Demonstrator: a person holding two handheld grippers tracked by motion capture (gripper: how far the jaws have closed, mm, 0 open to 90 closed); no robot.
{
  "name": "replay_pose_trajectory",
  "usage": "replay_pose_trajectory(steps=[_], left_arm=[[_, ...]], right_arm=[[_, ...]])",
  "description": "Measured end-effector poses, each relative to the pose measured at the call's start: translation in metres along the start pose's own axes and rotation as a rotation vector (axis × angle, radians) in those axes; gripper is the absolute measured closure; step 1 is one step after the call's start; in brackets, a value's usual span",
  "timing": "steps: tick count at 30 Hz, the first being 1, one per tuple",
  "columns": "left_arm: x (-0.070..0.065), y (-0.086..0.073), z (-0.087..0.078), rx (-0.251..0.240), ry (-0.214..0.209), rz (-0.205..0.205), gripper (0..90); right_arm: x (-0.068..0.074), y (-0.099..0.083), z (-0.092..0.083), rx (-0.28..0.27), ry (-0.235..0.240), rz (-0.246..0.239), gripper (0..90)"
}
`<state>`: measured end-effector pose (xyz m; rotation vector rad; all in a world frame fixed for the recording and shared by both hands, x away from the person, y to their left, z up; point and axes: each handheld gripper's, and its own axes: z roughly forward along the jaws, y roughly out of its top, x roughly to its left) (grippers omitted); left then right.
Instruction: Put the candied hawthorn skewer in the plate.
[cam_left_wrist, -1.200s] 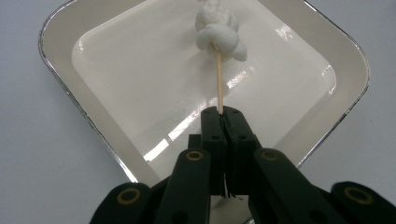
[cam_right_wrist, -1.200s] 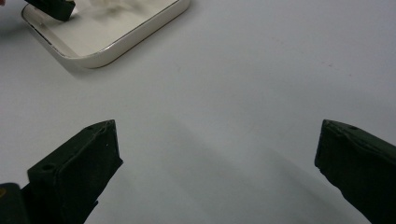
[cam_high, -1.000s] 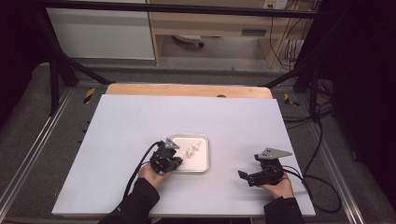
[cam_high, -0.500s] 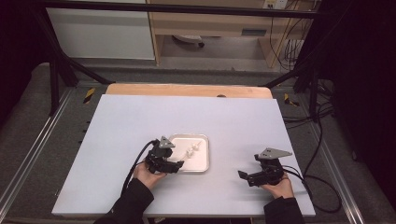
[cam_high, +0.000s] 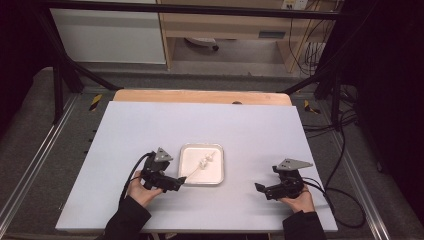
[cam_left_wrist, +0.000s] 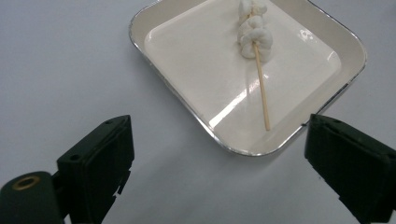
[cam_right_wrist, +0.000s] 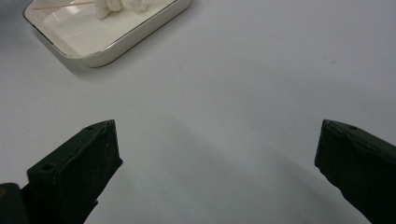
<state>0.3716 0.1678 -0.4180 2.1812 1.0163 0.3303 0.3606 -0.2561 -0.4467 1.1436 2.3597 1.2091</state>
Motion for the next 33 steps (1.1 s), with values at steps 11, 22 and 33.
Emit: replay_pose_trajectory(steps=[11,22,33], left_arm=[[0.03,-0.04,-0.02,-0.019,0.022,-0.039,5.9],[0.048,-0.069,-0.034,-0.056,0.024,-0.042,5.9],[0.052,-0.073,-0.035,-0.05,0.024,-0.046,6.0]], right_arm=[[0.0,0.0,0.0,0.003,-0.001,0.003,0.5],[0.0,-0.001,0.001,0.012,0.003,0.005,0.5],[-0.001,-0.003,0.002,0.018,0.004,0.012,0.5]])
